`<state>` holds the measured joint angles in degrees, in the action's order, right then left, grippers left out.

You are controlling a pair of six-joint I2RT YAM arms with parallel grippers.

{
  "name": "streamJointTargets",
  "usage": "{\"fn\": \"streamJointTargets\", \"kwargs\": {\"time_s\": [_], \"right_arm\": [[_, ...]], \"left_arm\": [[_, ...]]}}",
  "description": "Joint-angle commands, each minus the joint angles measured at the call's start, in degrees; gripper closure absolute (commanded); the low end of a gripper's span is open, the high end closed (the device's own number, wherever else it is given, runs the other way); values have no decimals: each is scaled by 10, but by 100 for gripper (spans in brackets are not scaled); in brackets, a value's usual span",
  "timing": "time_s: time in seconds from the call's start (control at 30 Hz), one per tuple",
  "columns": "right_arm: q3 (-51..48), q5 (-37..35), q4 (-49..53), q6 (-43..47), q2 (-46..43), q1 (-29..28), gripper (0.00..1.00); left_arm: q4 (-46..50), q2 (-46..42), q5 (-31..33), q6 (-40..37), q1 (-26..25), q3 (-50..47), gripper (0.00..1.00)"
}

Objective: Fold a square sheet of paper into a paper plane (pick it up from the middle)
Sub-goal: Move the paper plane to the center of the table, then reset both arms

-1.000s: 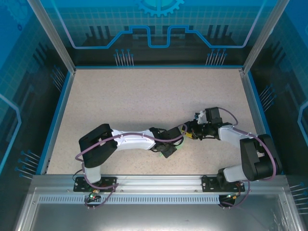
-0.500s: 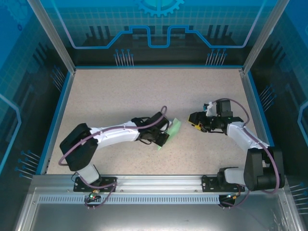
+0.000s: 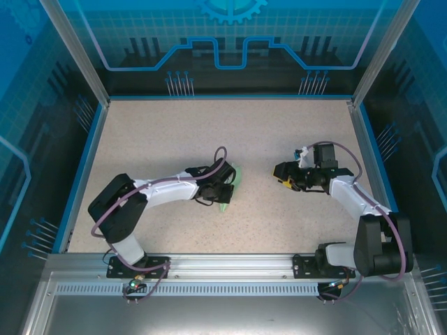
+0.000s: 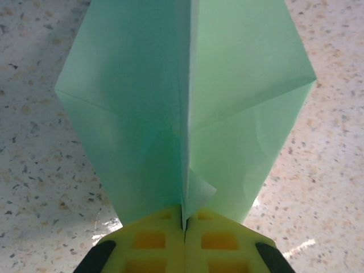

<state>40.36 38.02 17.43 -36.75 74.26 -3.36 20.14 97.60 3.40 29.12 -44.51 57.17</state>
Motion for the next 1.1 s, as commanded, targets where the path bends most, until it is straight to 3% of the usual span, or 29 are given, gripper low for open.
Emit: {"fn": "streamJointTargets", "kwargs": {"time_s": [0.0,0.23,0.47,0.83,1.07], "right_arm": [[4,11,3,11,5,-5,45],[3,9,3,12,4,-6,45],[3,9,3,12,2,-7,44],[2,8,3,11,-3,-7,45],[15,26,14,41,8,-11,44]], "left_arm": [[-8,26,21,22,-1,0,100],[7,54,24,23,-1,12,93],[21,50,32,12,-2,18,77],[40,34,25,-9,-18,49,69],[132,14,52,-34,-18,115,60]]}}
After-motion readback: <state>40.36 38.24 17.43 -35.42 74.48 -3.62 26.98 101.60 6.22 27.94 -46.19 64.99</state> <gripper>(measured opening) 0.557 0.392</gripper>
